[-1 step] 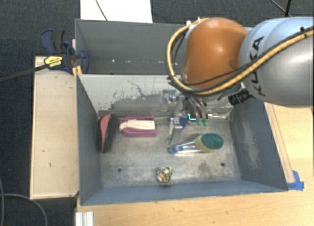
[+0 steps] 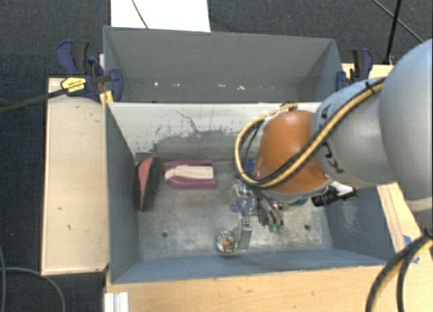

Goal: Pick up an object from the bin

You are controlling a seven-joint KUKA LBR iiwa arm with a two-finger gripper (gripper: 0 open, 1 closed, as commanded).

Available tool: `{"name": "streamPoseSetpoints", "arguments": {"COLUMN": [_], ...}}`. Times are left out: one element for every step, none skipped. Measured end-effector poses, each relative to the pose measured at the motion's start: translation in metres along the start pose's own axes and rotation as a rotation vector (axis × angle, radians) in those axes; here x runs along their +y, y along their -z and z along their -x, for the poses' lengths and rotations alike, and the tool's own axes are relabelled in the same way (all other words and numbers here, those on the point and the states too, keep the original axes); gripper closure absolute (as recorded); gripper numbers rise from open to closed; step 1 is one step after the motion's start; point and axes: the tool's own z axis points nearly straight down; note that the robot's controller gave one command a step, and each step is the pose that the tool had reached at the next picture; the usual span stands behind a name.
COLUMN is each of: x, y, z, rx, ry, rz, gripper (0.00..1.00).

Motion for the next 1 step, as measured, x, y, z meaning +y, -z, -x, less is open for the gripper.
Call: {"name": "streamPoseSetpoints", "arguments": {"x": [0.0068], "y": [-0.0072], "z": [-0.0215], "rx": [-0.017], "ry": [0.443], "rz": [-0.001], "gripper": [0.0]}}
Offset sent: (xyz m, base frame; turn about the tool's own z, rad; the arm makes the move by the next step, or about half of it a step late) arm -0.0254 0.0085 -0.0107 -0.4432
